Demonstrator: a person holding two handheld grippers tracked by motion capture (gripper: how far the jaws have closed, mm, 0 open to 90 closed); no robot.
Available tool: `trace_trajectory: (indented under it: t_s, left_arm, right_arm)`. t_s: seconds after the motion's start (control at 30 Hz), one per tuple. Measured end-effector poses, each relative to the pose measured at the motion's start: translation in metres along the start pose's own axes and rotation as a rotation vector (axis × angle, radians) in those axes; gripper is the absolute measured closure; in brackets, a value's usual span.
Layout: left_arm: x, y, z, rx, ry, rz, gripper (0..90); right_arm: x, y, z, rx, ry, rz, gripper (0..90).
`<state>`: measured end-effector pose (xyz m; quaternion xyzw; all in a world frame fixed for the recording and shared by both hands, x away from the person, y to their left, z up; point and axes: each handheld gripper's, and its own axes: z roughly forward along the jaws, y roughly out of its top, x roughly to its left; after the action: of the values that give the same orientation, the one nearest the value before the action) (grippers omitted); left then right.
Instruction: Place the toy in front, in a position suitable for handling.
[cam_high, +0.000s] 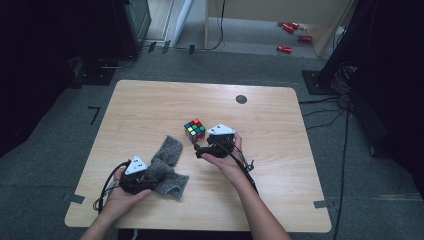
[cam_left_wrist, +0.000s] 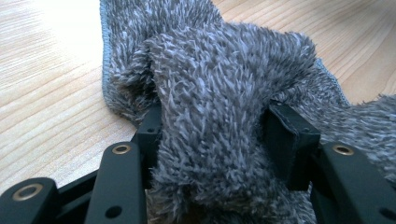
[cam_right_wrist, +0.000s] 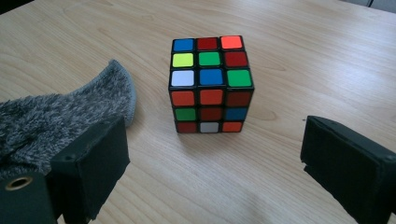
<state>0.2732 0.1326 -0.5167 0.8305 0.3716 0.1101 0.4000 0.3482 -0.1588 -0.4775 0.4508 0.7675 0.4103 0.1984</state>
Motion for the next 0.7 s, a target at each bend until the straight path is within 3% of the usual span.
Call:
trace_trajectory:
  t_s: [0.23, 0.33, 0.43, 0.7]
  left_arm:
    - [0.000, 0.000, 0.000, 0.000, -0.002, 0.000, 48.2]
    - [0.000, 0.000, 0.000, 0.000, -0.002, 0.000, 48.1]
    - [0.000, 0.000, 0.000, 0.000, -0.002, 0.000, 48.1]
    - [0.000, 0.000, 0.000, -0.001, -0.004, -0.001, 48.1]
  right_arm:
    - [0.004, 0.002, 0.020, 0.013, -0.014, -0.006, 7.9]
    - [0.004, 0.003, 0.032, 0.005, -0.042, 0.010, 12.4]
    - [0.004, 0.006, 0.037, 0.007, -0.039, 0.022, 12.4]
    - [0.005, 0.011, 0.061, 0.051, -0.052, 0.009, 13.5]
